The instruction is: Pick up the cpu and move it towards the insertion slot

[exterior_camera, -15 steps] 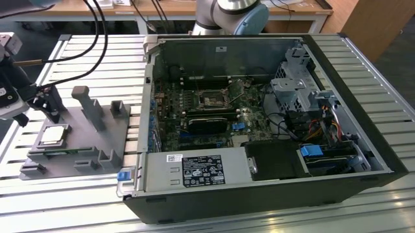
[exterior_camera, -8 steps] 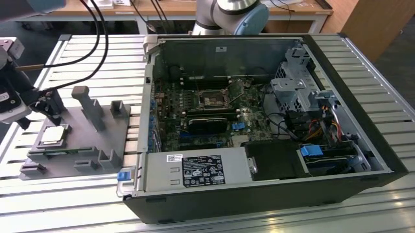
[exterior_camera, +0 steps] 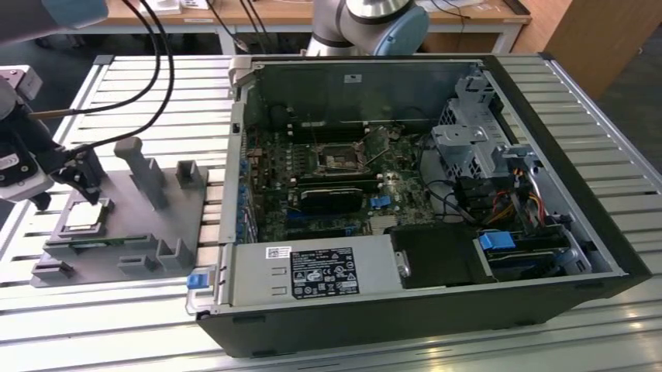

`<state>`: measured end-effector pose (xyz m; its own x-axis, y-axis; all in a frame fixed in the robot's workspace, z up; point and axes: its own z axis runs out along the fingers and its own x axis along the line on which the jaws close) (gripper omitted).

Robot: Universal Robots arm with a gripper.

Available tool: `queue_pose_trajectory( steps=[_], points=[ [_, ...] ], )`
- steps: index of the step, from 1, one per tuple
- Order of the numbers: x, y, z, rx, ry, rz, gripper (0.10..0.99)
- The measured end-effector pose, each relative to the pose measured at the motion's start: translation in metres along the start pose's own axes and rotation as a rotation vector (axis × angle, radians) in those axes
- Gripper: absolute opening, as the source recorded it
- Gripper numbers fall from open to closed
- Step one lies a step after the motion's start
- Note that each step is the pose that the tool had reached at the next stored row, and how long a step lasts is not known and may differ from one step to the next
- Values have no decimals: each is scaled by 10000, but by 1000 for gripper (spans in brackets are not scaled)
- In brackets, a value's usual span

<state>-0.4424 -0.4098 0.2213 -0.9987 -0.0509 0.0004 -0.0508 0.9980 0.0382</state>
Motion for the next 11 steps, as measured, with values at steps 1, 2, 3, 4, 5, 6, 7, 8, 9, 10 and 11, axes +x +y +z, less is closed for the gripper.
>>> queue_pose_trajectory(
  steps=[1,2,3,4,5,6,7,8,9,10,11],
  points=[
    [0,-1,8,0,1,1,706],
    [0,-2,17,0,0,0,706],
    [0,-2,25,0,1,1,706],
    [0,-3,35,0,1,1,706],
    [0,-3,45,0,0,0,706],
    [0,-4,55,0,-1,0,706],
    [0,-4,65,0,-1,0,706],
    [0,-5,75,0,-2,0,706],
    [0,-5,83,1,-1,-1,706],
    [0,-6,93,1,-2,-2,706],
    [0,-7,103,1,-5,-3,706]
  ],
)
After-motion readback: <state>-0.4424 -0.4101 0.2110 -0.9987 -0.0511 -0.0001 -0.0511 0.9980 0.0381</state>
